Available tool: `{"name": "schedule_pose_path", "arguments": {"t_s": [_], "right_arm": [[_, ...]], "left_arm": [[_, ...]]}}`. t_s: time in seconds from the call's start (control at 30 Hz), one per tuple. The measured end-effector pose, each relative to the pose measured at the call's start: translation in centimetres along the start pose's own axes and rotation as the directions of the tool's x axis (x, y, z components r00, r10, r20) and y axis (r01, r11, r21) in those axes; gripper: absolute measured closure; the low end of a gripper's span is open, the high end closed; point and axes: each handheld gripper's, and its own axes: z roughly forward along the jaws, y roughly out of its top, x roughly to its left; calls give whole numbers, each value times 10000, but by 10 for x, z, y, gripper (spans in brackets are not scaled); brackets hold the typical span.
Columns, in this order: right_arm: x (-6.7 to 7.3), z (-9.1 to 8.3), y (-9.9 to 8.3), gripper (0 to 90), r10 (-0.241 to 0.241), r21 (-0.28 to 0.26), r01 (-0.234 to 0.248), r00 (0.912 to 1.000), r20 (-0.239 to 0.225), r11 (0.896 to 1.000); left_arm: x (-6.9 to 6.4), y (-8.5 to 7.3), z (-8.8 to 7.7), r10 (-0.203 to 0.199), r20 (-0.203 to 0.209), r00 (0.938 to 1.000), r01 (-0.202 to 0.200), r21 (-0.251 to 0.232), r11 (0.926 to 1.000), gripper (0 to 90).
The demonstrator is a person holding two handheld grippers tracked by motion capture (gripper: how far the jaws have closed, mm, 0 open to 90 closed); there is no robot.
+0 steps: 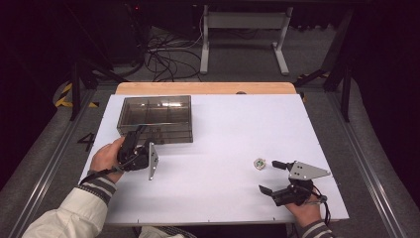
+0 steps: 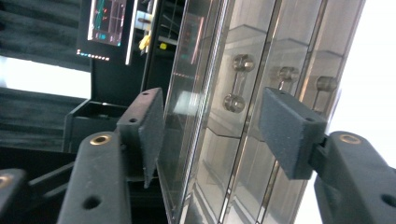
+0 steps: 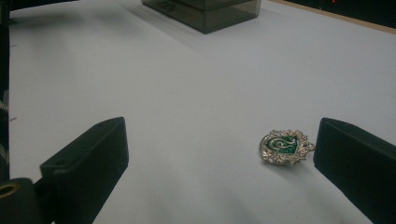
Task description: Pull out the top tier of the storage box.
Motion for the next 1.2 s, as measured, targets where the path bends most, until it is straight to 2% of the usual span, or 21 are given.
{"name": "schedule_pose_path", "arguments": {"t_s": [0.3,0.37,0.83,1.2], "right_arm": [[-1,-1,0,41,77,-67,-77,10000,27,9999],[-1,-1,0,41,109,-98,-109,9999,11,9999],[-2,-2,0,44,142,-151,-142,9999,55,9998],[-2,-3,0,44,203,-158,-203,9998,28,9997]], "left_arm": [[-7,3,7,530,-455,9976,-515,343,9981,484],[-9,3,9,637,-387,9972,-619,444,9971,522],[-16,5,16,1305,-597,9896,-1259,759,9891,616],[-21,7,21,1728,-478,9838,-1679,922,9815,701]]}}
